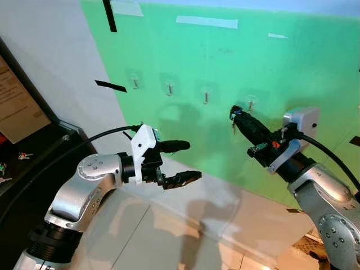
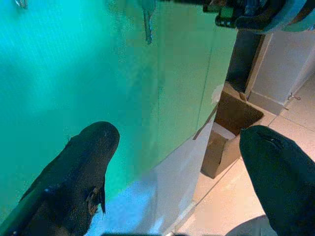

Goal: Hang keys on a hook

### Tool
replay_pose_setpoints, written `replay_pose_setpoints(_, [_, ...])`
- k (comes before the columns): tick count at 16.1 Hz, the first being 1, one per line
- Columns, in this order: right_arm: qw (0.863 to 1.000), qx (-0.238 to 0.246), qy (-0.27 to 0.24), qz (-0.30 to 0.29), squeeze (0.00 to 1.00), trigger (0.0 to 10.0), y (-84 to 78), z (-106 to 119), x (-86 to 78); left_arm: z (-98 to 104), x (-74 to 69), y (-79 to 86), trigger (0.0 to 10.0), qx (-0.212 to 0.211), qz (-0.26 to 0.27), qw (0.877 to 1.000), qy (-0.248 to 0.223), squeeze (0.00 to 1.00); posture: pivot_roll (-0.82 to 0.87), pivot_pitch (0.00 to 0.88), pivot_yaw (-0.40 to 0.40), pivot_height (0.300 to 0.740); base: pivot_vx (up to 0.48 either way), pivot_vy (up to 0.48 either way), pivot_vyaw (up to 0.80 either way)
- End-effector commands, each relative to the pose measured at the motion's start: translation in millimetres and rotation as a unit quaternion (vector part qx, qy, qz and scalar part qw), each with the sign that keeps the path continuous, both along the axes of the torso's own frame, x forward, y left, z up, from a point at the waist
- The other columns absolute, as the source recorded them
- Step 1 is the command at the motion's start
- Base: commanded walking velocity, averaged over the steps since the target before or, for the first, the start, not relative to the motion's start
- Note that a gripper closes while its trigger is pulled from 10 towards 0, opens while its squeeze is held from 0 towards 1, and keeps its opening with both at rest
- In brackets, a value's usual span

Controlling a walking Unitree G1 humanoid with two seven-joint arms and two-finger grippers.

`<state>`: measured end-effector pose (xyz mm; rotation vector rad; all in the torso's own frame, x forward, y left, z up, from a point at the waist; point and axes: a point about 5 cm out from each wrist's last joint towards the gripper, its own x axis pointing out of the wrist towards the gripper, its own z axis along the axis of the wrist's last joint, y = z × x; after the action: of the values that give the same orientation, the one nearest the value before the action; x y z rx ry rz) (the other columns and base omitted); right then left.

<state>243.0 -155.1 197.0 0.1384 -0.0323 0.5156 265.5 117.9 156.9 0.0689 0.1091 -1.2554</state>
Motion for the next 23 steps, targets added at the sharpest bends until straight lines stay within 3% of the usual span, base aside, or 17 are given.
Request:
replay_pose_setpoints(1, [1.0, -0.006, 0.01, -0.023, 0.0, 10.0, -5.8, -3, 2.0, 3, 3.3, 3.5, 10.0, 0.003, 0.013, 1.0, -0.01, 0.0, -0.17, 0.0, 0.121, 0.74, 0.0, 0.0, 0.0])
replay_pose_setpoints(7, [0.997, -0.003, 0.027, -0.075, 0.0, 10.0, -19.2, -10, 4.6, 13, 8.3, -3.5, 10.0, -0.036, 0.024, 0.999, -0.025, 0.0, -0.17, 0.0, 0.124, 0.74, 0.0, 0.0, 0.0])
replay_pose_setpoints(13, [0.999, -0.008, 0.042, -0.004, 0.0, 10.0, -4.4, -17, -8.1, 20, 16.9, -1.7, 10.0, -0.054, 0.049, 0.997, -0.039, 0.0, -0.17, 0.0, 0.129, 0.74, 0.0, 0.0, 0.0])
replay_pose_setpoints(20, [0.998, 0.042, -0.031, 0.026, 0.0, 10.0, -6.9, 10, -15.1, 21, 19.4, -3.5, 10.0, -0.059, 0.054, 0.996, -0.042, 0.0, -0.18, 0.0, 0.137, 0.74, 0.0, 0.0, 0.0])
replay_pose_setpoints(23, [0.998, 0.053, -0.038, 0.018, 0.0, 10.0, -8.0, 14, -11.6, 20, 19.1, -3.7, 10.0, -0.057, 0.051, 0.996, -0.041, 0.0, -0.18, 0.0, 0.136, 0.74, 0.0, 0.0, 0.0])
